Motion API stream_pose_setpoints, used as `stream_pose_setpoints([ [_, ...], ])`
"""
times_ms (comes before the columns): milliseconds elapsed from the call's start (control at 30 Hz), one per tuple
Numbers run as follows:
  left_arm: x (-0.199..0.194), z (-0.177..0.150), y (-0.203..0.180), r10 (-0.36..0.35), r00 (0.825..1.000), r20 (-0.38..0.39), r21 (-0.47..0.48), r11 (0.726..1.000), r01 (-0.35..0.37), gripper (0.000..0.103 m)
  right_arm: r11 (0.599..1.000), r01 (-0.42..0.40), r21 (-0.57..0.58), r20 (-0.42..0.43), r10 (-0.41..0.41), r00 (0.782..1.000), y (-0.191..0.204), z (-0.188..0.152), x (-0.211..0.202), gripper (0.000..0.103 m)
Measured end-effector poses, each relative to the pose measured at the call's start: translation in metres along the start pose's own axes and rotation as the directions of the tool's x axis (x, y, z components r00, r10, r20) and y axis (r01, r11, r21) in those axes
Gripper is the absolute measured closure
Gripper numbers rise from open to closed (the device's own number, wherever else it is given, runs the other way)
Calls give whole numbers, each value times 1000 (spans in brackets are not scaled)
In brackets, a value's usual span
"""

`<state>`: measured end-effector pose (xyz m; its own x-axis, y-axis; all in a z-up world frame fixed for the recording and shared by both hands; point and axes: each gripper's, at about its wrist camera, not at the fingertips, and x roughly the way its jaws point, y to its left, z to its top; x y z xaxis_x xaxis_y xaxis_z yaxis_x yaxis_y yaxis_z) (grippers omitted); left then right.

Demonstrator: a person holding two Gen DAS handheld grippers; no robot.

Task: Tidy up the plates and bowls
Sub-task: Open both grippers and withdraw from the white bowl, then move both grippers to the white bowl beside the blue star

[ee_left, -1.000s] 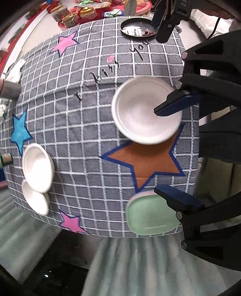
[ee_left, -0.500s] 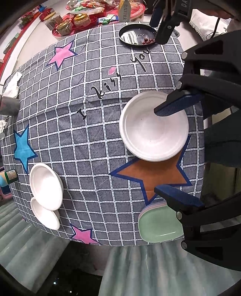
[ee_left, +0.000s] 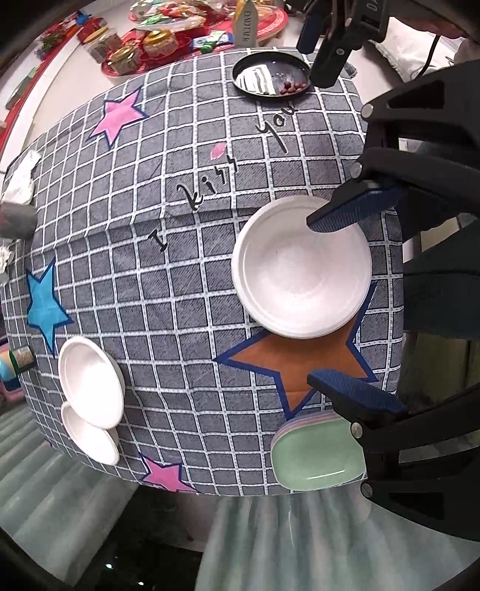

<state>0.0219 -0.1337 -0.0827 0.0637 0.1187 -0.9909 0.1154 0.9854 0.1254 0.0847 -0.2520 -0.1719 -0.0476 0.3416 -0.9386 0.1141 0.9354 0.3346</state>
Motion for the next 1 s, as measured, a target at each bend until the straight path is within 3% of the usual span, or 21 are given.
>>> stream_pose_setpoints([
  [267, -14, 9, -3, -13, 999, 45, 32, 999, 12, 24, 999, -11, 34, 18, 10, 1000, -3, 0, -5, 0],
  [600, -49, 46, 58, -60, 982, 181, -90, 993, 77, 24, 999, 25, -30, 55, -23, 998, 39, 35, -15, 0],
  [767, -33, 62, 108, -37, 983, 182, -163, 984, 68, 24, 992, 80, -100, 64, -74, 995, 80, 72, -9, 0],
  [1000, 18, 99, 171, -40, 992, 122, -225, 972, 67, 24, 979, 137, -149, 50, -131, 990, 144, 134, 22, 0],
])
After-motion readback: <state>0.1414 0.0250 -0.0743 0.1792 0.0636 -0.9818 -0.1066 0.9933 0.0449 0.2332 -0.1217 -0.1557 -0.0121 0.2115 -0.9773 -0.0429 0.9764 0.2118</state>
